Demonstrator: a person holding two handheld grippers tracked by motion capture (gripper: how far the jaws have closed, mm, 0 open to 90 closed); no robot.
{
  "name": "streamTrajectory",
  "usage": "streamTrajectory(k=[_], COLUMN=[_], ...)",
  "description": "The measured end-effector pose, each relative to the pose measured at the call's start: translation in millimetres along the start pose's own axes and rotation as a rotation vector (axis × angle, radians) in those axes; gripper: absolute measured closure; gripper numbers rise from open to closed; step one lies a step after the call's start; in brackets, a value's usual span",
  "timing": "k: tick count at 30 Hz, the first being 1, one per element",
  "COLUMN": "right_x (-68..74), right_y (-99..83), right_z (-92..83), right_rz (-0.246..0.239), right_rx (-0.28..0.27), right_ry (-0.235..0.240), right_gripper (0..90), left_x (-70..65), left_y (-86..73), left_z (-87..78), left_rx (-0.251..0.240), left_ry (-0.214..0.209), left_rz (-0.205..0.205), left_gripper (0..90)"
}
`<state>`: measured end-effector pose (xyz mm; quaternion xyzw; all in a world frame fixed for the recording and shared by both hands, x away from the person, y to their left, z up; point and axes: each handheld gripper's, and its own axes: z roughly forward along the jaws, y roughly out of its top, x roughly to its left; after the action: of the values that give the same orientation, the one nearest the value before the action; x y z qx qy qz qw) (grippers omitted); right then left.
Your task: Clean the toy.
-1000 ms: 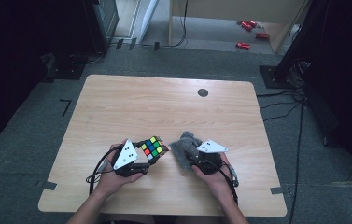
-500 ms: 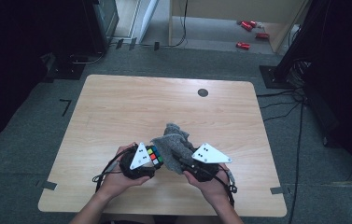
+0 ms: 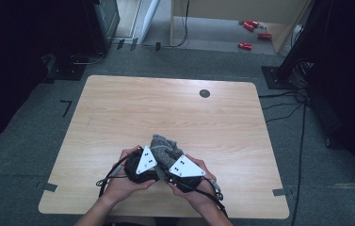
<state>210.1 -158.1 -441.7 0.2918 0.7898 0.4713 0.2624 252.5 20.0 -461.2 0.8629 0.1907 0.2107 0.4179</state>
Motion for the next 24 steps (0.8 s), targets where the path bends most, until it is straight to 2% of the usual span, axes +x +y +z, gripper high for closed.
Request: streamTrajectory(k=[7,10,13,15,16,18,19,21,24], right_x=[-7.5,-18.1,-32.4,-41.2,-46.0,-52.1,-52.2,-46.1,-28.0], right_y=[-0.7,-1.7,-4.5,-8.0,-10.2,-11.8,-10.4,-4.5,6.2], right_z=[-3.5,-6.4,-9.5,-10.4,-10.8,-14.0,-15.7,-18.6,-18.9], right_rz=[-0.013,0.023,0.06,0.087,0.103,0.153,0.163,0.159,0.108], right_rx=[-0.004,-0.01,-0.002,0.04,0.05,0.034,0.019,-0.014,-0.039], right_ry=[-0.041,-0.067,-0.112,-0.169,-0.181,-0.172,-0.161,-0.136,-0.076], right_gripper=[63.3,63.1,63.3,63.4,63.3,63.3,63.2,63.2,62.9], left_x=[-1.3,-1.2,0.8,3.3,4.4,5.3,5.7,5.2,1.3], left_y=[0.2,-0.1,-0.9,-0.8,-0.7,-1.5,-1.9,-1.9,-1.0], left_z=[-1.1,-1.7,-2.5,-4.2,-4.5,-4.3,-4.0,-3.1,-1.9], left_rx=[-0.012,-0.022,-0.029,-0.045,-0.042,-0.036,-0.032,-0.027,-0.022], left_ry=[0.003,0.005,-0.001,-0.016,-0.015,-0.009,-0.008,-0.003,-0.002], left_rz=[0.017,0.016,0.007,-0.012,-0.013,-0.009,-0.01,-0.007,0.012], left_gripper=[34.8,34.8,34.8,34.8,34.8,34.7,34.8,34.8,34.8])
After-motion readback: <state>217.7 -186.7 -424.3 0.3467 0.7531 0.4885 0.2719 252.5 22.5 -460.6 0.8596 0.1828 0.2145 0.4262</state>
